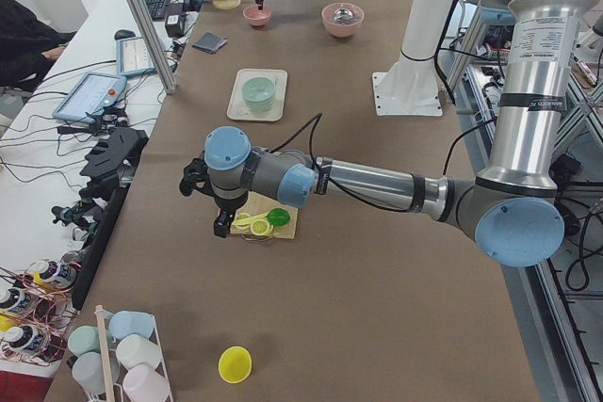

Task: Stack pink bowl on green and place spoon
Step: 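Reach the right gripper to the small pink bowl and grasp its rim, then lift the pink bowl with the right gripper while the left gripper reaches the white spoon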

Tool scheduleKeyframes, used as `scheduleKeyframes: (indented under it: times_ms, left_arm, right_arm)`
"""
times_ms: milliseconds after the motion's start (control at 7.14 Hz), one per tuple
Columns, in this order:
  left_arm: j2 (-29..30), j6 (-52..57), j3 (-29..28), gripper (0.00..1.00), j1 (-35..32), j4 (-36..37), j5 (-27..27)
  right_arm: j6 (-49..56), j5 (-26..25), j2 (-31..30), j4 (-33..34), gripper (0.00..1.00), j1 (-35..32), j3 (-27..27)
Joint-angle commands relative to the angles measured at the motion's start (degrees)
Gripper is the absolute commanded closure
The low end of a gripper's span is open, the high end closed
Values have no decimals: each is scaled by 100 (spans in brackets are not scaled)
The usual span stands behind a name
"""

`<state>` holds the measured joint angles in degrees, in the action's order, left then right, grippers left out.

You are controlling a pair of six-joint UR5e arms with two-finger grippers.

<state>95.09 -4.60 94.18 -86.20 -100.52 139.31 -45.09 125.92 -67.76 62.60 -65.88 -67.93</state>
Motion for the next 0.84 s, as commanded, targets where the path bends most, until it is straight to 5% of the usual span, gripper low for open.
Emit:
scheduleKeyframes:
  times_ms: [0,280,700]
  left_arm:
    - [132,-584,30,2,217,-38,0]
    - [438,-1336,47,2,681,-12,-52]
    - [896,-3277,390,3,2033,6,-1034]
  right_arm:
    - [-35,326,61,6,100,-205,-193]
    - [-52,1090,61,15,100,-530,-395]
    - [-1131,1189,44,85,100,-531,-1202]
